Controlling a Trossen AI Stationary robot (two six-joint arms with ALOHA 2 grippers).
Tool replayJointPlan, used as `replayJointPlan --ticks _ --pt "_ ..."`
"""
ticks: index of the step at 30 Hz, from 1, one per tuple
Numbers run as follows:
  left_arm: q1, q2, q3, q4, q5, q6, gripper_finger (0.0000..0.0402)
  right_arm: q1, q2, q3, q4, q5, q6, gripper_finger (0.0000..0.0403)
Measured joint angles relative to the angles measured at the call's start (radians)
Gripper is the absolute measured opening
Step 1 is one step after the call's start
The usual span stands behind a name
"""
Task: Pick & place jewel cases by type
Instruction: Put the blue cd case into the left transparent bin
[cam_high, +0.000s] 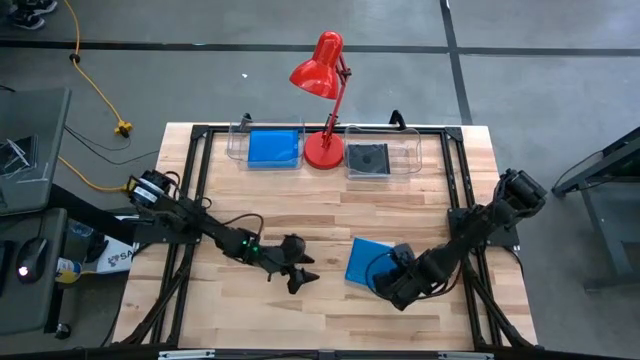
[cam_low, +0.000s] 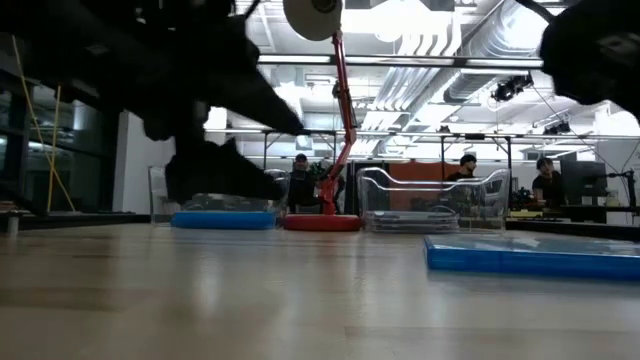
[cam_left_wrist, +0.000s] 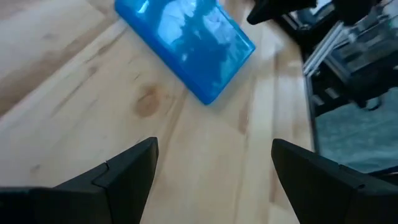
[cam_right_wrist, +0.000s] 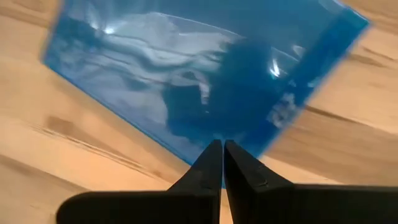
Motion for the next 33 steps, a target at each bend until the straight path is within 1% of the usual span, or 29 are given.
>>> replayJointPlan --ticks 3,10,13,15,19,21,24,27,30,33 --pt "0.040 0.017 0.020 -0.003 0.081 -0.047 0.0312 0.024 0.000 -0.001 -0.021 -0.007 0.020 0.0000" --pt "0.163 0.080 0.115 -0.005 0.305 -0.109 0.0312 0.056 0.000 -0.002 -0.075 -0.042 0.058 0.0001" --pt "0.199 0.130 0.179 -0.034 0.381 -0.133 0.0312 0.069 0.000 -0.002 -0.073 -0.038 0.057 0.0001" --pt "0.219 0.155 0.215 -0.088 0.421 -0.140 0.0312 0.076 0.000 -0.002 -0.063 -0.034 0.055 0.0001" --pt "0.243 0.216 0.308 -0.165 0.455 -0.144 0.0312 0.085 0.000 -0.002 -0.032 -0.006 0.037 0.0001" --pt "0.249 0.245 0.354 -0.166 0.464 -0.145 0.0312 0.088 0.000 -0.002 -0.017 0.002 0.032 0.0001" --pt "0.250 0.277 0.411 -0.176 0.471 -0.146 0.0312 0.092 0.000 -0.002 -0.001 0.009 0.025 0.0001" --pt "0.249 0.307 0.457 -0.237 0.472 -0.145 0.0312 0.099 0.000 -0.002 0.003 0.007 0.025 0.0004" --pt "0.247 0.336 0.484 -0.274 0.478 -0.144 0.0312 0.111 -0.004 -0.002 0.007 -0.002 0.028 0.0023" --pt "0.247 0.352 0.491 -0.268 0.480 -0.147 0.0312 0.125 -0.020 -0.001 0.012 -0.013 0.034 0.0057"
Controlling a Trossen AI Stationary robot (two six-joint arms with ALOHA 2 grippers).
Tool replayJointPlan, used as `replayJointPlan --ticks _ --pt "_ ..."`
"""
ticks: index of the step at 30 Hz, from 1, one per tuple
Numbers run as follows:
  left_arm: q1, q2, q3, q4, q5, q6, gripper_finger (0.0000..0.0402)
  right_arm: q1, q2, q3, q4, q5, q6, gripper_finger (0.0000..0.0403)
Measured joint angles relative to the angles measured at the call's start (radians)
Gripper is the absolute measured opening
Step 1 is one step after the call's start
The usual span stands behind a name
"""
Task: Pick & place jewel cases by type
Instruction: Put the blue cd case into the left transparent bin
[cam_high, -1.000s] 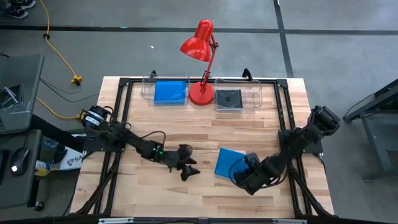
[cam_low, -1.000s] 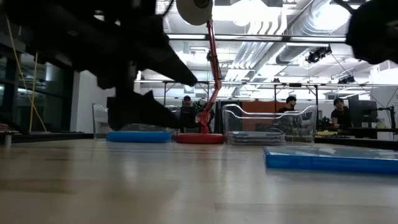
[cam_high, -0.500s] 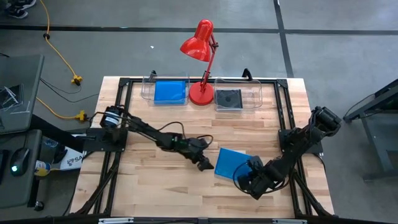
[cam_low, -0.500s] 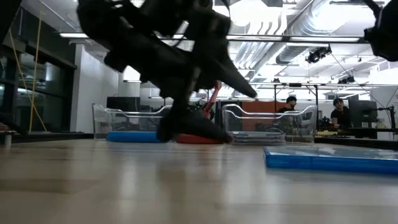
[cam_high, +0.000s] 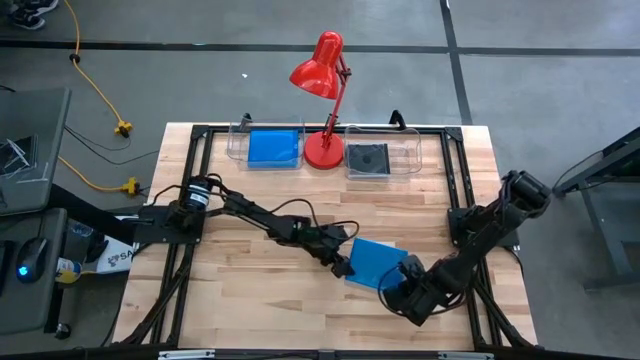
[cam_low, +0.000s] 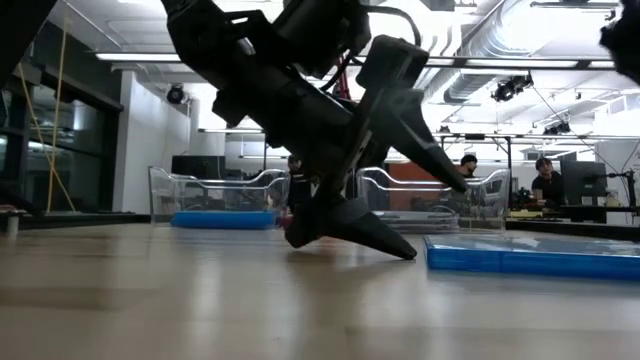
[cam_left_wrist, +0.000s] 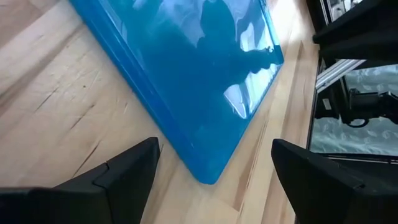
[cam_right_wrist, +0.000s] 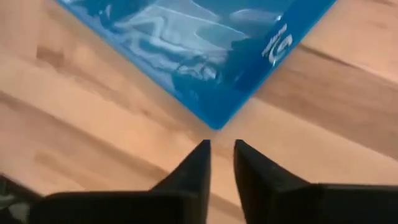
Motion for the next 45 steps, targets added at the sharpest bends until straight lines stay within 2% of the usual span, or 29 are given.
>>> replayJointPlan --ticks 8,13,18,24,36,45 --pt "0.000 0.000 0.003 -0.029 -0.038 -0.002 0.0312 0.011 -0.016 0.001 -0.054 -0.051 0.054 0.0159" --pt "0.000 0.000 0.003 -0.033 -0.046 -0.003 0.0312 -0.015 -0.014 0.001 -0.087 -0.049 0.074 0.0195" --pt "0.000 0.000 0.001 -0.035 -0.057 0.001 0.0312 -0.060 -0.014 -0.022 -0.082 -0.020 0.070 0.0202" --pt "-0.001 0.001 0.000 -0.038 -0.059 0.008 0.0312 -0.116 -0.013 -0.093 0.004 -0.003 0.062 0.0202" --pt "-0.001 0.002 -0.001 -0.035 -0.059 0.013 0.0312 -0.130 -0.021 -0.250 0.244 -0.028 0.084 0.0202" --pt "-0.001 0.002 -0.003 -0.020 -0.056 0.027 0.0312 -0.170 -0.022 -0.267 0.337 0.012 0.031 0.0203"
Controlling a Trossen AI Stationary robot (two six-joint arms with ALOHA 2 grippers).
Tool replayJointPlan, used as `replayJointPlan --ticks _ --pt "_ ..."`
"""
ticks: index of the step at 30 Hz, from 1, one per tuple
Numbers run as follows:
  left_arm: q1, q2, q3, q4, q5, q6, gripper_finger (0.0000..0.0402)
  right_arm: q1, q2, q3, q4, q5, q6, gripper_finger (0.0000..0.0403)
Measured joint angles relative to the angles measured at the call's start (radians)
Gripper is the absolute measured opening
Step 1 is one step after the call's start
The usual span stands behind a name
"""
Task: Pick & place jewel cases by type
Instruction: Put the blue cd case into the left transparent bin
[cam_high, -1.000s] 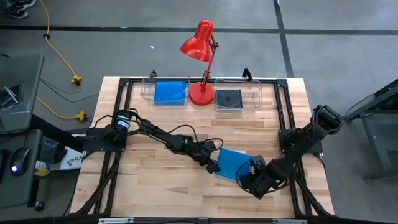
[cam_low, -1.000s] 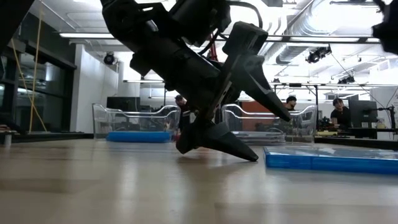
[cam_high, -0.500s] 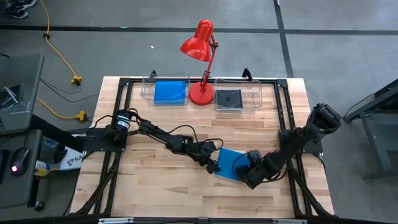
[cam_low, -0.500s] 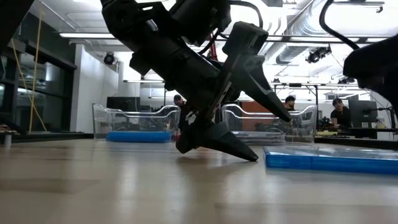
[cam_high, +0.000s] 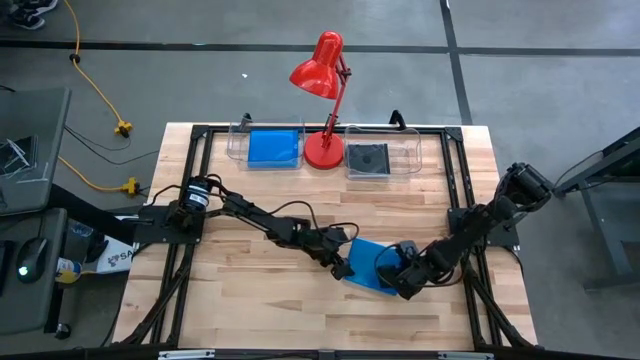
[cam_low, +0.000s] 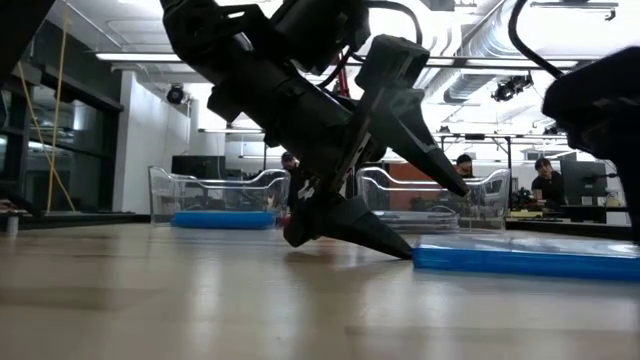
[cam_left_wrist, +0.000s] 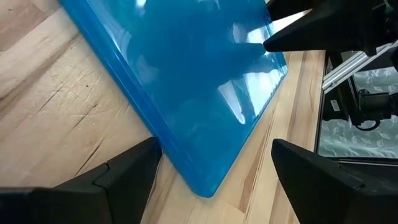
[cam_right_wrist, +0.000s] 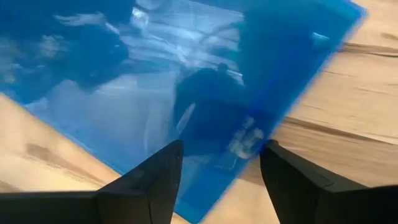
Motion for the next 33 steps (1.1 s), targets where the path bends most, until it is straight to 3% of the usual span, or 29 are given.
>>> replayJointPlan --ticks 10,21,26,33 --pt "0.001 0.001 -0.002 0.018 0.018 0.018 0.0312 -0.007 -0.084 -0.010 -0.039 0.107 -0.068 0.0202" --pt "0.001 0.001 -0.002 0.020 0.021 0.030 0.0312 -0.001 -0.276 -0.003 -0.107 0.184 -0.115 0.0202" --pt "0.000 0.004 0.000 0.036 0.017 0.035 0.0312 -0.011 -0.331 0.003 -0.008 0.308 -0.189 0.0201" --pt "0.000 0.004 0.000 0.035 0.008 0.035 0.0312 -0.055 -0.317 0.003 0.028 0.273 -0.220 0.0192"
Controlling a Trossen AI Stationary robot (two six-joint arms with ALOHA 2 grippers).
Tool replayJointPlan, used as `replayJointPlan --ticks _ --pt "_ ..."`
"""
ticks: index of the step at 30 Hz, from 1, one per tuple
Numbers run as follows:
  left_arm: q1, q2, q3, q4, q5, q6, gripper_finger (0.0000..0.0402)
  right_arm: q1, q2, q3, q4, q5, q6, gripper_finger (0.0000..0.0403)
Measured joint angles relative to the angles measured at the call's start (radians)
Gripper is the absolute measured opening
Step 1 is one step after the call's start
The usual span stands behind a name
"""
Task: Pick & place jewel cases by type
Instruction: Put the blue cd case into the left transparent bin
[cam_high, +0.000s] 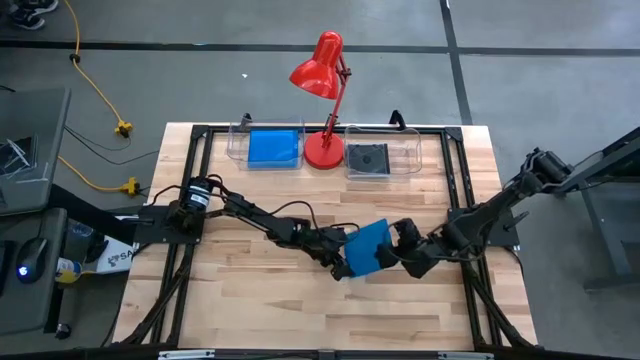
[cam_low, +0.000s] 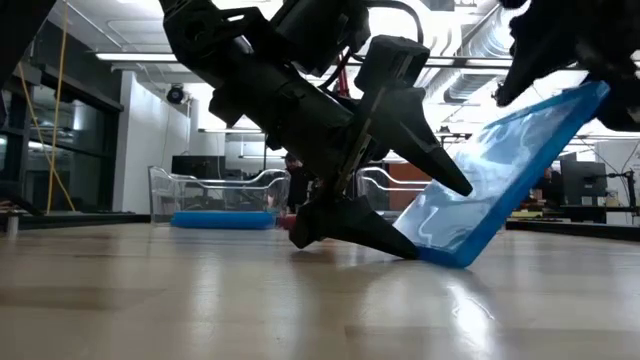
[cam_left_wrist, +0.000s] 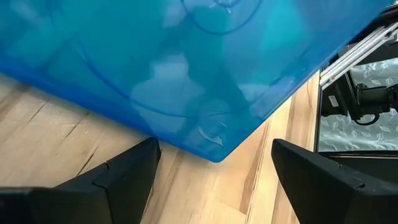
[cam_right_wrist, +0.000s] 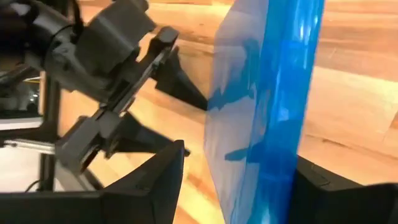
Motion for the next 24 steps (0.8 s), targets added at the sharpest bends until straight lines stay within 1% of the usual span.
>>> replayJointPlan --ticks 7,15,21,24 --pt "0.000 -0.001 0.000 0.000 0.000 0.000 0.0312 0.000 0.007 -0.001 -0.020 -0.019 -0.005 0.0161" --pt "0.000 -0.001 0.000 -0.001 0.000 0.000 0.0312 0.001 0.006 -0.002 -0.035 -0.043 -0.007 0.0105" --pt "0.006 -0.002 0.000 -0.008 0.027 0.117 0.0312 0.018 0.006 -0.002 -0.037 -0.046 -0.019 0.0061" --pt "0.007 -0.002 0.000 -0.008 0.041 0.132 0.0312 0.032 0.005 -0.002 -0.033 -0.035 -0.026 0.0040"
